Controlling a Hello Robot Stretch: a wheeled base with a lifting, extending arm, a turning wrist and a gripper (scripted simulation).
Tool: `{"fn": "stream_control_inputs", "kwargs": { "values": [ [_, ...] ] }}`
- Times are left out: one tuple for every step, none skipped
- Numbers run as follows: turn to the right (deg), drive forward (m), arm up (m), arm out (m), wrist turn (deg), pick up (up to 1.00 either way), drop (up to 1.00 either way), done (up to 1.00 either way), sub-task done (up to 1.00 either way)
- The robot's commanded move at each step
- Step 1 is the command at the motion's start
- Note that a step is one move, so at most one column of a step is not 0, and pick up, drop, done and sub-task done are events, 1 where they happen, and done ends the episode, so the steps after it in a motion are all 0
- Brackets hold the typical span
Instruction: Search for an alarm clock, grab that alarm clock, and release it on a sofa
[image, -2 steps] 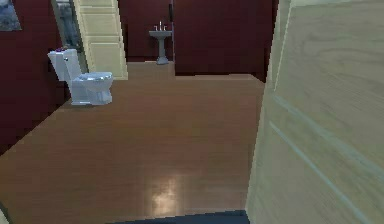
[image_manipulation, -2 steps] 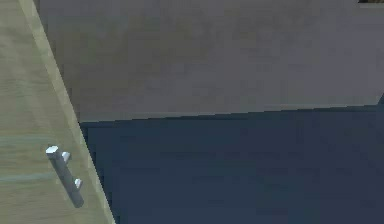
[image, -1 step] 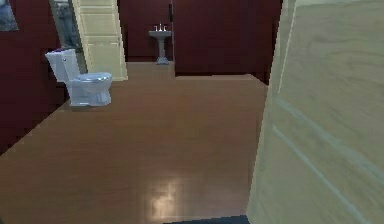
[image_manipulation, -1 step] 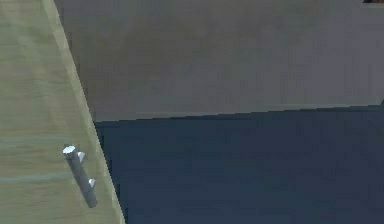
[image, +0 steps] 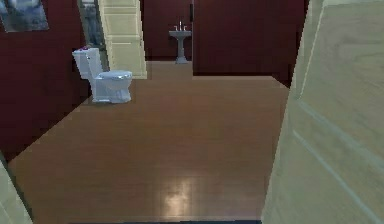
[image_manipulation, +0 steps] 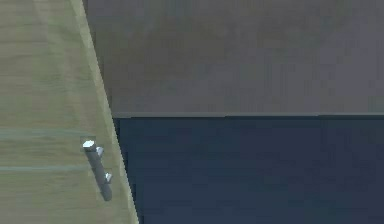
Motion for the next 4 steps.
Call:
{"fn": "stream_control_inputs", "kwargs": {
  "values": [
    [0.0, 1.0, 0.0, 0.0, 0.0, 0.0, 0.0, 0.0, 0.0],
    [-3.0, 0.0, 0.0, 0.0, 0.0, 0.0, 0.0, 0.0, 0.0],
    [0.0, 0.5, 0.0, 0.0, 0.0, 0.0, 0.0, 0.0, 0.0],
    [45.0, 0.0, 0.0, 0.0, 0.0, 0.0, 0.0, 0.0, 0.0]
  ]
}}
